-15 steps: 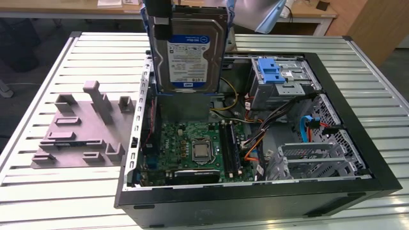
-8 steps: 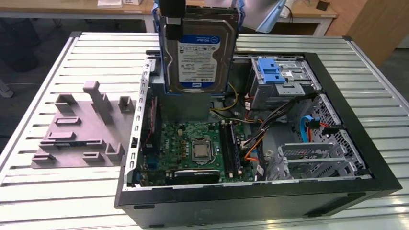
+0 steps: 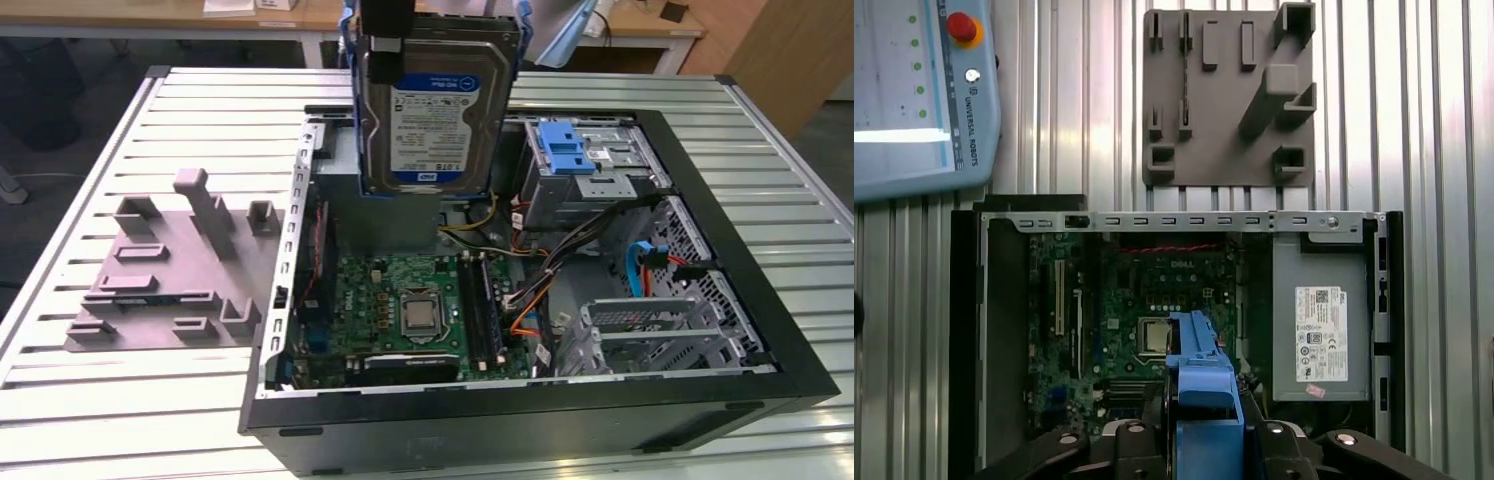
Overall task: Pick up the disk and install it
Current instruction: 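Pick up the disk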
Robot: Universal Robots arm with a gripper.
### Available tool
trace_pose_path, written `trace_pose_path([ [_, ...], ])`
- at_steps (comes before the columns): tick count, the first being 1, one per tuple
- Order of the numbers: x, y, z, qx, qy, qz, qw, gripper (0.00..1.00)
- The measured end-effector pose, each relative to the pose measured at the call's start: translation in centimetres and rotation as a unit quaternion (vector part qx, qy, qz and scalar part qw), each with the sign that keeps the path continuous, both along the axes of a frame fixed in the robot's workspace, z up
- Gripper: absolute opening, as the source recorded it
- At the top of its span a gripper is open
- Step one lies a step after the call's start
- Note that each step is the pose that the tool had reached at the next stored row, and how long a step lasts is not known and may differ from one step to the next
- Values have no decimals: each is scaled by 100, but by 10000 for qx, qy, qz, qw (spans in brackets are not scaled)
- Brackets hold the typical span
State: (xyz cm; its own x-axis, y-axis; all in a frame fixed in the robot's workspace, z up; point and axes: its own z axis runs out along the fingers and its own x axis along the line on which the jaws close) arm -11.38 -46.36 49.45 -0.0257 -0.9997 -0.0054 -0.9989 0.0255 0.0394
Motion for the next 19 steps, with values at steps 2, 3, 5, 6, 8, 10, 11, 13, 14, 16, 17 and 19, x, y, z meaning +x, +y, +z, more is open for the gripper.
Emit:
trace_pose_path([
  [2,38,-1,0,0,0,-4,10000,36],
  [3,59,-1,0,0,0,-6,10000,36],
  [5,97,-2,0,0,0,-11,10000,36],
  [6,116,-2,0,0,0,-12,10000,36],
  [8,154,-3,0,0,0,-17,10000,36],
  [10,192,-4,-1,0,0,-21,10000,36],
  [11,210,-4,-1,0,0,-23,10000,36],
  [13,249,-5,-1,0,0,-26,10000,36],
  [14,268,-5,-1,0,0,-28,10000,36],
  [16,312,-6,0,0,0,-29,10000,36],
  [17,334,-6,0,0,0,-30,10000,36],
  [19,365,-6,-1,0,0,-30,10000,36],
])
